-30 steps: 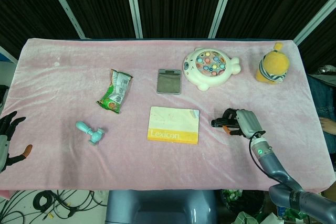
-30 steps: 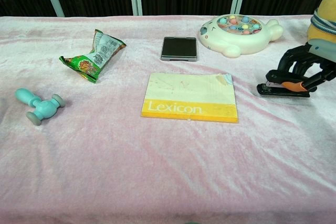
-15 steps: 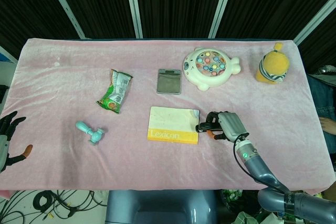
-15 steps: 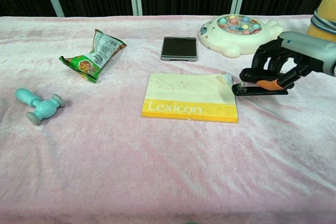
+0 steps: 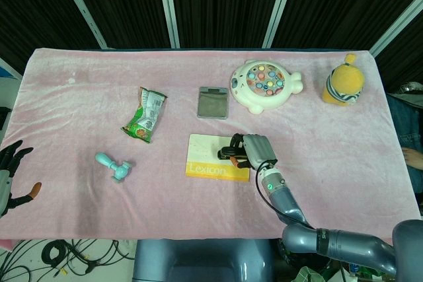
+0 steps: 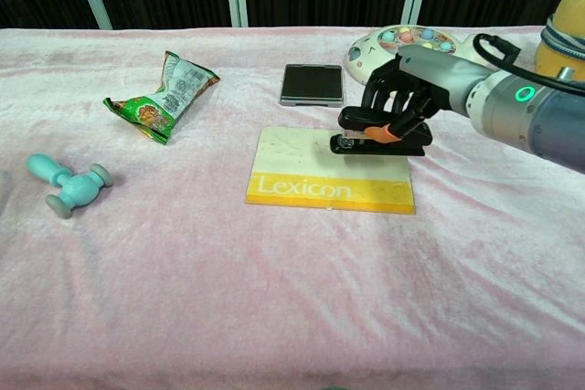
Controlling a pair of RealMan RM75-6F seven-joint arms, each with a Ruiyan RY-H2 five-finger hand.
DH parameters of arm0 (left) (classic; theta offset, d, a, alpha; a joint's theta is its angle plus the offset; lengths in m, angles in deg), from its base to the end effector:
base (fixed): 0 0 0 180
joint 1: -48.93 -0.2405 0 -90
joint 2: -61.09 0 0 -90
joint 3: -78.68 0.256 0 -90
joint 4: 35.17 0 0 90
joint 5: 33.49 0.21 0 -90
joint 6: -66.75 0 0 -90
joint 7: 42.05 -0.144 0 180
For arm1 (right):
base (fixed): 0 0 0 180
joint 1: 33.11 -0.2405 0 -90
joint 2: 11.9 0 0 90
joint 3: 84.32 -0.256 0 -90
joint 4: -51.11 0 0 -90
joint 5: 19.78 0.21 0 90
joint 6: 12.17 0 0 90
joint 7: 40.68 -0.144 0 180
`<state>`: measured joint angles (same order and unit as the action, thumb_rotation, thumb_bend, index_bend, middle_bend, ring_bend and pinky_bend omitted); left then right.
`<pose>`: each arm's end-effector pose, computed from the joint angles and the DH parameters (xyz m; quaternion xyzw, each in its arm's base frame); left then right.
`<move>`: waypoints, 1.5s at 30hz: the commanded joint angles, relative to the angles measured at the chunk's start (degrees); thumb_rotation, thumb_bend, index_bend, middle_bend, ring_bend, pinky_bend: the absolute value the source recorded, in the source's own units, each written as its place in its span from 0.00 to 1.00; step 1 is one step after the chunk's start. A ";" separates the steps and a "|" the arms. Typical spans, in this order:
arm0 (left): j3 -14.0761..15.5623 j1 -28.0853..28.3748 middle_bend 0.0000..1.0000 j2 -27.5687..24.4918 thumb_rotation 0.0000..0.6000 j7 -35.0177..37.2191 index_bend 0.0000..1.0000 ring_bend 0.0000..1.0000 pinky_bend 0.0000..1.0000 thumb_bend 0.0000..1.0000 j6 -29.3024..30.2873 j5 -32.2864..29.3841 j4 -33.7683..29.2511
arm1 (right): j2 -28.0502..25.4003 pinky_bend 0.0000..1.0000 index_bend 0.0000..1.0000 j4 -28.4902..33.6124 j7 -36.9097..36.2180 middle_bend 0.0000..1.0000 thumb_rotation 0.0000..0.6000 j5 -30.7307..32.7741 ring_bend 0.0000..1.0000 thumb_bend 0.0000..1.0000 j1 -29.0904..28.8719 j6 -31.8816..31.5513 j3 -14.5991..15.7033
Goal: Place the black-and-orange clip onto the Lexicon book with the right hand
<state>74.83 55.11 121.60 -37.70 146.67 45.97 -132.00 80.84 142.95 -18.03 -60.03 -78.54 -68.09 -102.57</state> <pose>-0.3139 0.1899 0.1681 -0.5584 -0.4536 -0.3848 0.5783 -0.1105 -0.3475 -0.0299 0.6381 -0.5469 0.3850 0.3815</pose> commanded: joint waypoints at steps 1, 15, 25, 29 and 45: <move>-0.02 0.01 0.03 -0.02 1.00 -0.02 0.16 0.00 0.14 0.31 -0.02 -0.04 -0.07 | 2.10 0.40 0.55 -1.47 0.69 0.47 1.00 2.25 0.47 0.34 -1.44 -0.82 -1.14; 0.01 0.02 0.03 -0.06 1.00 0.09 0.16 0.00 0.14 0.31 -0.04 -0.04 -0.05 | 9.36 0.40 0.55 -9.39 -0.75 0.47 1.00 1.94 0.47 0.34 -4.43 -1.61 -1.70; 0.02 0.02 0.03 -0.18 1.00 0.32 0.16 0.00 0.14 0.31 -0.13 -0.09 -0.03 | 11.07 0.40 0.55 -11.30 -0.61 0.45 1.00 1.46 0.46 0.33 -4.79 -1.63 -1.14; 0.04 0.10 0.03 -0.20 1.00 0.16 0.16 0.00 0.14 0.31 -0.24 -0.07 -0.09 | 11.77 0.40 0.55 -11.16 -0.79 0.44 1.00 1.21 0.45 0.33 -4.77 -1.75 -0.95; -0.09 -0.02 0.03 -0.36 1.00 0.13 0.16 0.00 0.14 0.31 -0.16 -0.53 -0.25 | 12.19 0.19 0.22 -11.58 3.93 0.11 1.00 3.90 0.15 0.24 -5.05 -2.80 0.05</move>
<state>74.74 55.09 121.24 -37.57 146.52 45.45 -132.25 93.18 131.00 -14.80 -56.76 -83.53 -70.77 -102.68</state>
